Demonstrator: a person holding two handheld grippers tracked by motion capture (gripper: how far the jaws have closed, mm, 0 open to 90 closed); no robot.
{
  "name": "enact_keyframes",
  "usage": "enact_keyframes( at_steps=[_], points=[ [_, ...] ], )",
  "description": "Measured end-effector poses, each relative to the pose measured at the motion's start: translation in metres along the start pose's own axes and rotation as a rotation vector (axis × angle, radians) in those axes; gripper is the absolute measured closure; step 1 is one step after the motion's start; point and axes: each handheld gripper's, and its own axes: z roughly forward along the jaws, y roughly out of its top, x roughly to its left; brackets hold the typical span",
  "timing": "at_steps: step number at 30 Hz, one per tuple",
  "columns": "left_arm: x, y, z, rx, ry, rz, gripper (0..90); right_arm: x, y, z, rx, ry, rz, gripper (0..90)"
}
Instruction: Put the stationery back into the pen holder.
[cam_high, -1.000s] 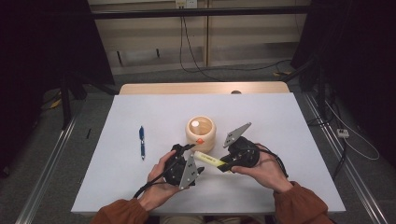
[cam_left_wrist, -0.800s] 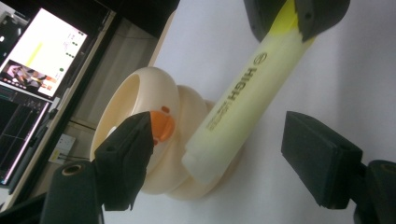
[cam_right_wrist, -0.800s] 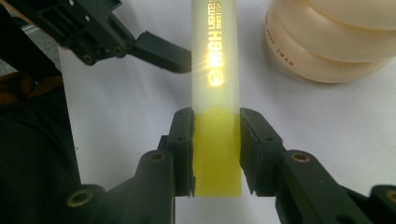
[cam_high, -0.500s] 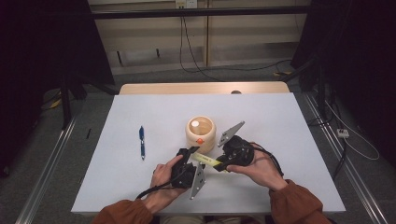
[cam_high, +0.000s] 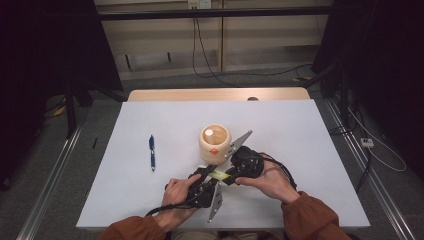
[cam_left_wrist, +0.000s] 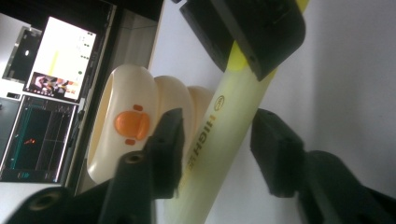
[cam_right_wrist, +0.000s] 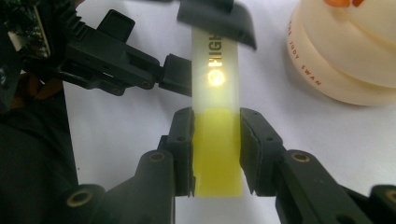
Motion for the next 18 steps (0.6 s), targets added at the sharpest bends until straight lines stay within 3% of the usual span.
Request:
enact_keyframes(
  at_steps=[4,6,9,11,18],
  points=[
    [-0.001,0.0003,0.0008,-0.003,0.015,0.04,64.2,-0.001,0.0013,0.002,0.002,0.004,0.003,67.5],
    [-0.0029,0.0003,-0.0001,0.026,0.012,0.07,65.4,-0.0016,0.0014,0.0036,0.003,0.009,0.009,67.5],
    [-0.0056,0.001,0.0007,0.03,0.022,0.103,68.2,-0.0023,0.0013,0.0051,0.003,0.012,0.018,67.5],
    [-0.0054,0.0007,0.0005,0.037,0.024,0.107,69.6,-0.0027,0.001,0.0054,-0.006,0.017,0.028,67.5],
    [-0.0048,-0.001,0.0009,0.03,-0.015,0.064,76.3,-0.005,-0.0008,0.0017,-0.052,0.028,0.041,66.9]
  ],
)
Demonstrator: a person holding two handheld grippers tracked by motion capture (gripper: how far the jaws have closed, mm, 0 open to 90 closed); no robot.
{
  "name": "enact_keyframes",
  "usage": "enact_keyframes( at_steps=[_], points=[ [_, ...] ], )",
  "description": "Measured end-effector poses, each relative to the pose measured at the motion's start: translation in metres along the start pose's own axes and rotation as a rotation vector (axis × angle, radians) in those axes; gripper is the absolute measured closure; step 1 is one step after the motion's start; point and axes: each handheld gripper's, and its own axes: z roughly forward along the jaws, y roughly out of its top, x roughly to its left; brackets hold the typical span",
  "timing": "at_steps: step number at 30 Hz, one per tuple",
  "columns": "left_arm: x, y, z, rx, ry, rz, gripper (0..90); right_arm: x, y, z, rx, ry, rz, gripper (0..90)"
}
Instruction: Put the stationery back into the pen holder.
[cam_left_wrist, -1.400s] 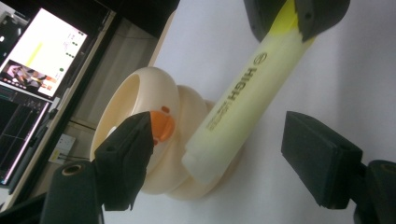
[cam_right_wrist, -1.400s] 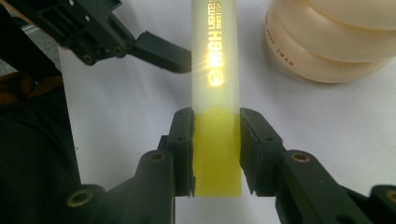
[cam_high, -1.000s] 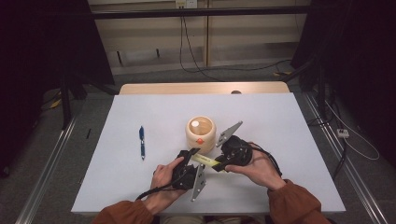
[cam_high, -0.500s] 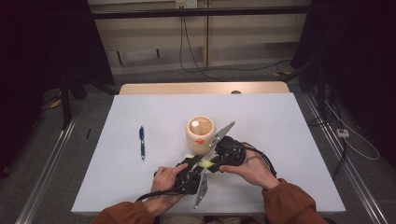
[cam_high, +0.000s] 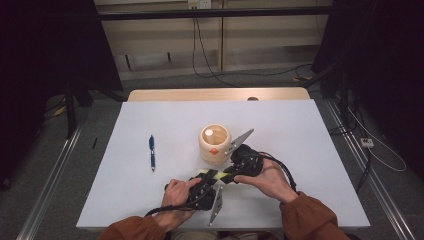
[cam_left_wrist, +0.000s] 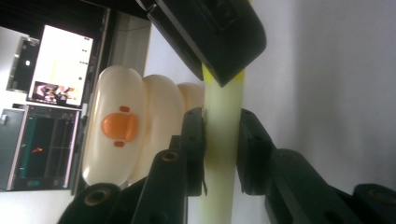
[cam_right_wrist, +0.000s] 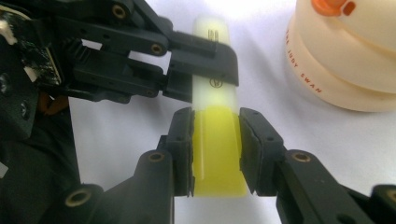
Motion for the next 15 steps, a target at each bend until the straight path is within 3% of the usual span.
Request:
enact_keyframes(
  at_steps=[2,4,9,14,15],
  points=[
    [0.0,-0.001,0.001,-0.023,-0.012,-0.038,77.0,0.0,-0.001,-0.001,-0.018,0.003,0.003,66.8],
    [0.002,-0.002,0.001,-0.016,-0.029,-0.06,77.3,-0.001,-0.003,-0.002,-0.035,-0.001,0.0,65.7],
    [0.007,-0.007,0.001,-0.031,-0.059,-0.138,77.4,-0.002,-0.007,-0.005,-0.067,-0.029,0.016,55.3],
    [0.013,-0.014,0.0,-0.046,-0.091,-0.274,77.3,-0.003,-0.015,-0.007,-0.108,-0.065,0.007,43.9],
    [0.013,-0.016,0.001,-0.071,-0.098,-0.317,77.3,-0.004,-0.017,-0.008,-0.113,-0.07,0.0,42.9]
  ],
)
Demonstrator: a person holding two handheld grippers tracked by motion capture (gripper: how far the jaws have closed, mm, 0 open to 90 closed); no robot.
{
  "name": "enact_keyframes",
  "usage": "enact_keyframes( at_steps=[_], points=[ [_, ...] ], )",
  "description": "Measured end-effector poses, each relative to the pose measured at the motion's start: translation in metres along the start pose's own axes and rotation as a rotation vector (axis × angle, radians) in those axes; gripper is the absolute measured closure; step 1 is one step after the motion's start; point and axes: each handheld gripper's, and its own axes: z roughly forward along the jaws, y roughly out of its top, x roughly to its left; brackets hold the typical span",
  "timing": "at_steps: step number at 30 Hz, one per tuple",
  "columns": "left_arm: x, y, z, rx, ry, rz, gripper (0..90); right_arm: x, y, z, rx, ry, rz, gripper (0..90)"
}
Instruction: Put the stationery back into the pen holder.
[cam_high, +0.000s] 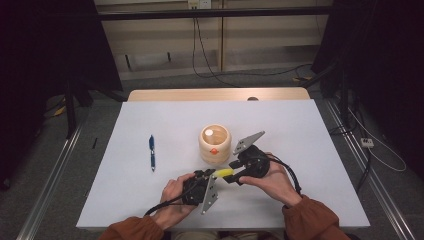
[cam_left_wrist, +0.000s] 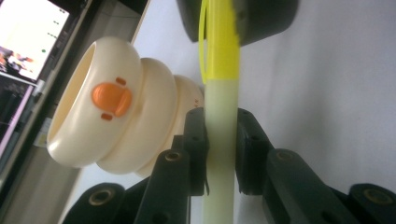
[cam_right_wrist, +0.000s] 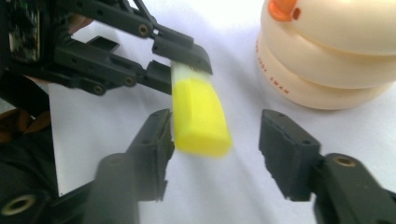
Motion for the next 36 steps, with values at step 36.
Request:
enact_keyframes(
  at_steps=[36],
  points=[
    [0.033,-0.024,-0.016,-0.215,-0.164,-0.598,77.3,-0.007,-0.068,-0.029,-0.28,-0.342,0.166,9.0]
  ],
)
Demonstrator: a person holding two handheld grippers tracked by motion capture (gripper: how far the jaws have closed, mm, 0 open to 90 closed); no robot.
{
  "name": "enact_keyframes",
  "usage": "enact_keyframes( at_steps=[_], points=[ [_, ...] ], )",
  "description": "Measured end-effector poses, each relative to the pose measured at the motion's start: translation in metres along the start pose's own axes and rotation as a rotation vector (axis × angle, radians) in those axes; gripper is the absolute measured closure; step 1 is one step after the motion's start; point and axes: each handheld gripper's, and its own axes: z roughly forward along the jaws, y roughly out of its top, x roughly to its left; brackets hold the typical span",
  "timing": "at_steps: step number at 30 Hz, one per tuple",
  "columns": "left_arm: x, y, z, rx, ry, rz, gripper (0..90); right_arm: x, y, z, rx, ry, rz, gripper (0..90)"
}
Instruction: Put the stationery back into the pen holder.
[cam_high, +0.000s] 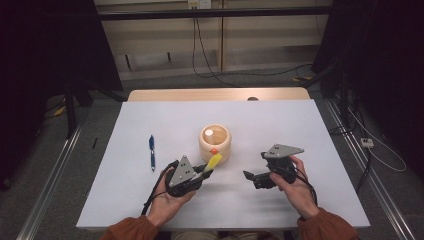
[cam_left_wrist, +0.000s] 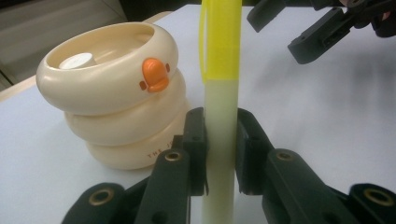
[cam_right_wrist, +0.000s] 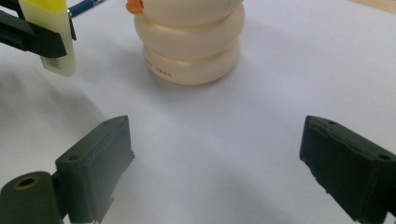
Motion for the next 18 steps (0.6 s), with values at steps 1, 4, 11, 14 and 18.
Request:
enact_keyframes(
  at_steps=[1,4,11,14,18],
  points=[
    [0.0,0.0,-0.001,-0.002,-0.001,-0.006,77.3,-0.001,-0.002,-0.003,-0.013,-0.006,-0.001,8.8],
    [0.003,0.002,-0.004,-0.006,-0.006,-0.033,77.3,-0.004,-0.009,-0.01,-0.041,-0.026,0.006,8.8],
    [0.009,0.009,-0.011,-0.008,-0.007,-0.086,77.3,-0.012,-0.022,-0.028,-0.085,-0.066,0.042,9.2],
    [0.012,0.012,-0.014,-0.013,-0.003,-0.095,77.2,-0.014,-0.027,-0.034,-0.096,-0.087,0.05,8.8],
    [0.017,0.016,-0.019,-0.03,0.013,-0.124,77.2,-0.017,-0.034,-0.039,-0.094,-0.105,0.071,8.6]
  ],
)
